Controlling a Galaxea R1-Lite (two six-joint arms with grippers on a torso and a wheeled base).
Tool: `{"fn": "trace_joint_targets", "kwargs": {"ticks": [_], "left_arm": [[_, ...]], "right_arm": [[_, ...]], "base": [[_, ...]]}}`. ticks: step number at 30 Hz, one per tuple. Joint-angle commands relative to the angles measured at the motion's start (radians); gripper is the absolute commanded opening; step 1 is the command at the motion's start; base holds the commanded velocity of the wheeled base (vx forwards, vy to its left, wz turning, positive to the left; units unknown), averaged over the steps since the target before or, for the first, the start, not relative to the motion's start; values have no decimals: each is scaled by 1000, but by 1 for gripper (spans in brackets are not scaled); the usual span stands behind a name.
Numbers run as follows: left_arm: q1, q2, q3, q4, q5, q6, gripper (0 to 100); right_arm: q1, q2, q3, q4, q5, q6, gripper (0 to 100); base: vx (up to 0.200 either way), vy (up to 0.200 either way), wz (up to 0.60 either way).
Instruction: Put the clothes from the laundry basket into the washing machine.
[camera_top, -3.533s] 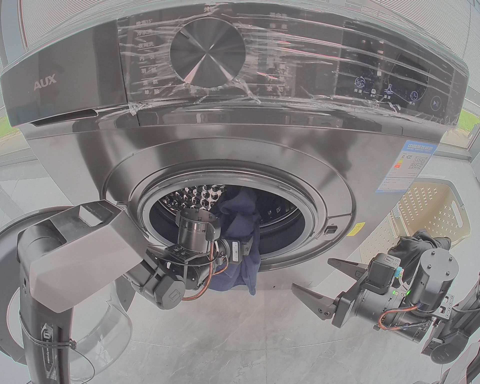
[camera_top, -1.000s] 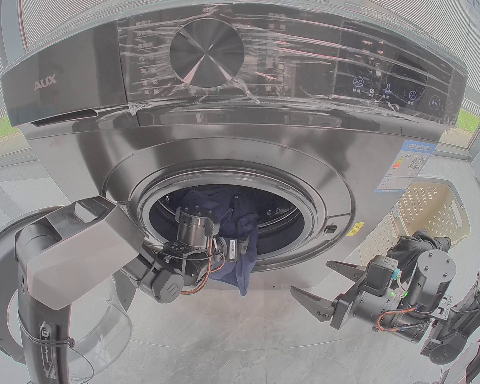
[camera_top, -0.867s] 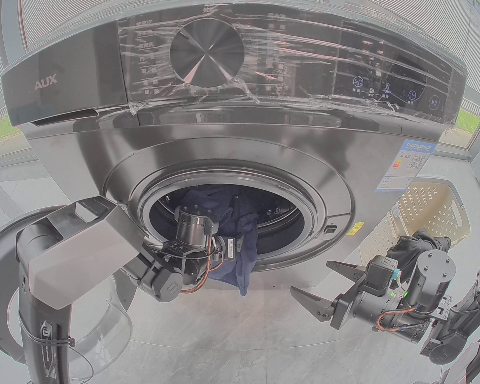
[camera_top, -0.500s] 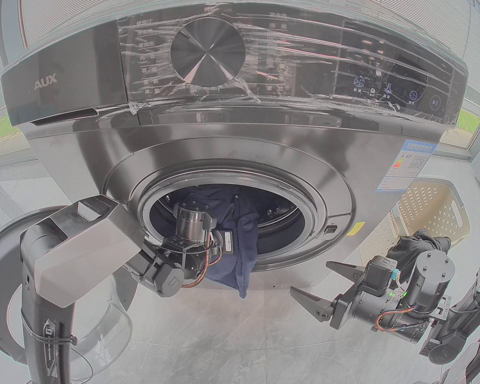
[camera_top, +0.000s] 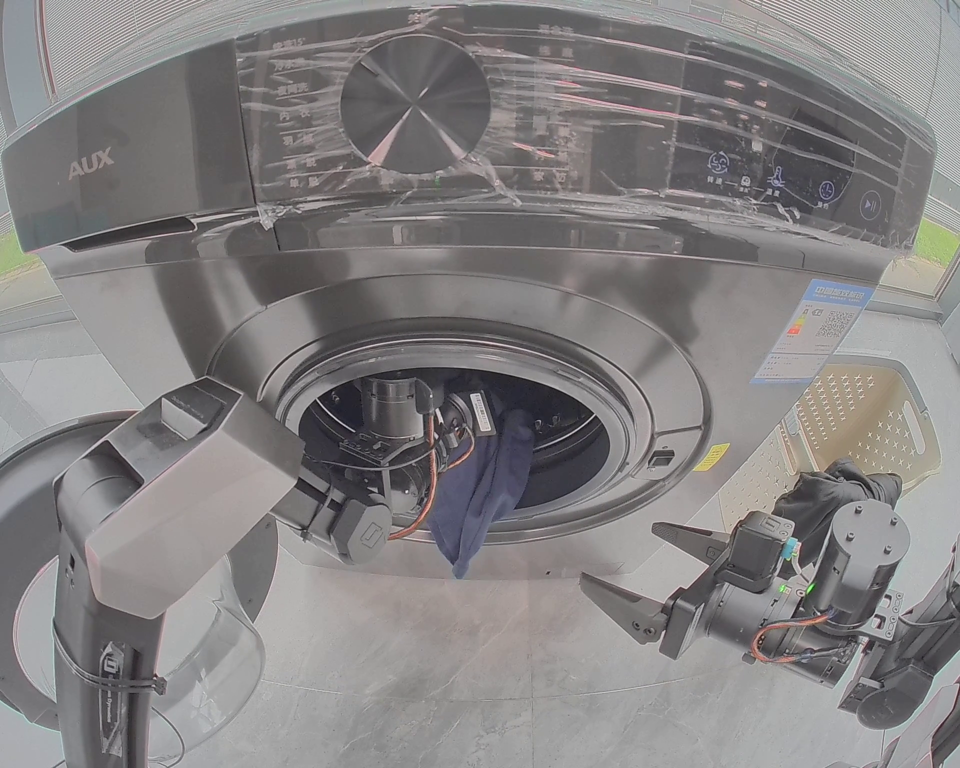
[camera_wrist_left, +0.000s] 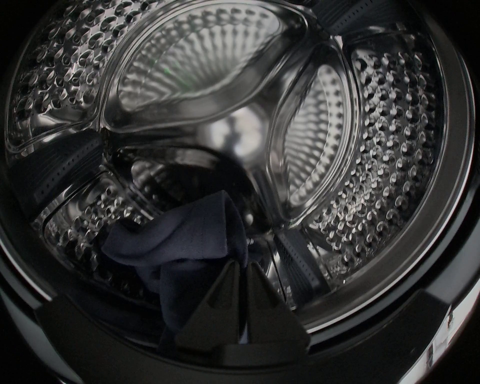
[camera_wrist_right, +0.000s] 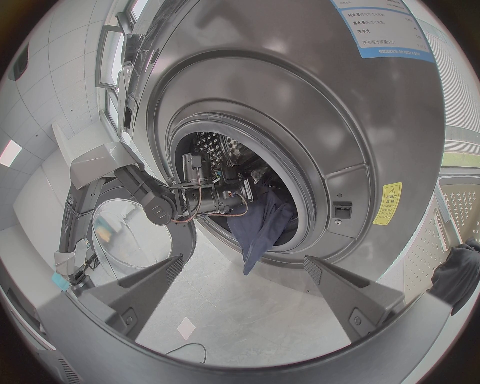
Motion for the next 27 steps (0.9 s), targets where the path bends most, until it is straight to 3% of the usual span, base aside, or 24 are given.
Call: {"fn": "trace_joint_targets", "kwargs": {"ticks": [1, 5, 7, 8, 16, 17, 22, 27], "left_arm": [[3, 68, -70, -57, -1, 6, 0], [9, 123, -150, -107, -1, 32, 0], [9, 123, -150, -107, -1, 32, 0], [14, 165, -239, -138, 0, 49, 0], [17, 185, -317, -146, 8, 55, 0], [16, 180, -309, -146, 9, 54, 100], [8, 123, -245, -126, 9, 51, 100], [-7, 37, -72, -52, 6, 52, 100]], "right_arm": [[0, 2, 0, -1, 0, 0, 100], [0, 2, 0, -1, 0, 0, 100], [0, 2, 0, -1, 0, 0, 100], [0, 2, 0, -1, 0, -2, 100], [1, 2, 0, 1, 0, -2, 100], [0, 2, 0, 1, 0, -2, 100], [1, 2, 0, -1, 0, -2, 100], [1, 2, 2, 1, 0, -2, 100]], "base": [[0, 0, 0], [0, 0, 0], [0, 0, 0], [0, 0, 0], [0, 0, 0], [0, 0, 0], [0, 0, 0], [0, 0, 0]]}}
